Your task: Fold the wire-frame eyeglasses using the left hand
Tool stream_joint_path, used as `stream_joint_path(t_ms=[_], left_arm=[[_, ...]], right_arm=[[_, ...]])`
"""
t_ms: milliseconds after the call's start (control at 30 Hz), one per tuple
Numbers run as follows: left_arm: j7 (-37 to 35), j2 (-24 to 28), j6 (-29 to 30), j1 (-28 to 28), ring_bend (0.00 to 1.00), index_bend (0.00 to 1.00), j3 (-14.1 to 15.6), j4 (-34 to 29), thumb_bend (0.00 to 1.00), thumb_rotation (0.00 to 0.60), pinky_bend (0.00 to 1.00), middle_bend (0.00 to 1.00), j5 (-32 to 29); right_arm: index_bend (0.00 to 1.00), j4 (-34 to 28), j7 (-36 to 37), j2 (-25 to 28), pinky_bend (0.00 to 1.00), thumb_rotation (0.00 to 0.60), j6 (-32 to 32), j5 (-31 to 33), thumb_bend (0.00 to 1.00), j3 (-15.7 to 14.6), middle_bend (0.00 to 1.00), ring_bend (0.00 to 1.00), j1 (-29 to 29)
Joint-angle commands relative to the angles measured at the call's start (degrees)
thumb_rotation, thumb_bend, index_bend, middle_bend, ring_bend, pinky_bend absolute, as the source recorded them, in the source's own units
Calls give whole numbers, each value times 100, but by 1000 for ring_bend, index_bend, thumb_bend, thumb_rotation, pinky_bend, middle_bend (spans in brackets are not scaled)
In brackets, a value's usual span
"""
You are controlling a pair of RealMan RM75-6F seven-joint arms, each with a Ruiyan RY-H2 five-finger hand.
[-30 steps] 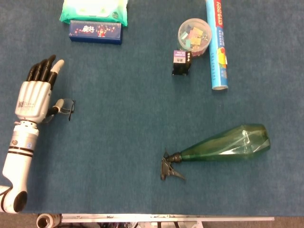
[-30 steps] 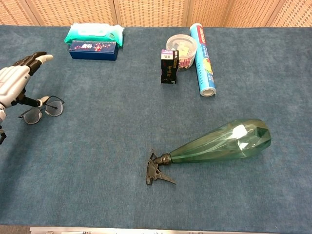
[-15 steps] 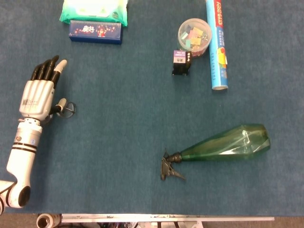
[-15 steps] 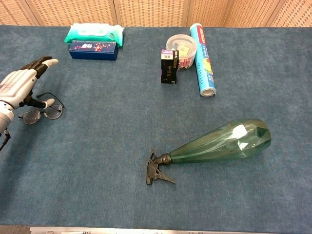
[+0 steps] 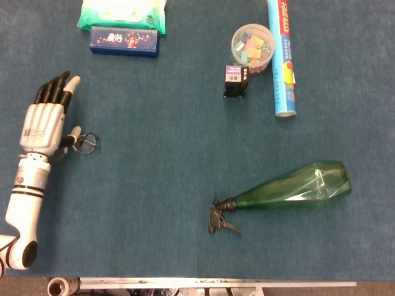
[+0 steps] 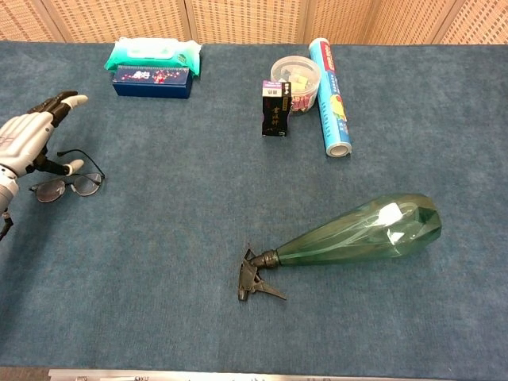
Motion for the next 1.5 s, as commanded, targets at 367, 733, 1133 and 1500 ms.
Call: stream_joint_path(t_ms=[367, 733, 1133, 1500], left_arm=[[684, 1057, 645, 461, 0, 0, -259, -1505, 261, 600, 76, 0, -332], [1706, 1896, 1109, 538, 0, 0, -312, -3520, 261, 600, 76, 0, -109], [2570, 1985, 1079, 443, 0, 0, -181, -4636, 261, 600, 76, 0, 34], [2952, 1543, 655, 102, 0, 0, -269, -4578, 261, 600, 76, 0, -297]], right_arm=[[52, 33, 40, -15, 511, 600, 23, -43, 14, 4, 231, 214, 10], [52, 14, 37, -16, 511, 600, 40, -44, 14, 8, 231, 214, 8], [52, 79, 139, -22, 511, 600, 67, -43, 14, 9, 231, 215, -11], [52, 173, 258, -48, 511, 600, 98, -5, 15, 15, 231, 215, -50]])
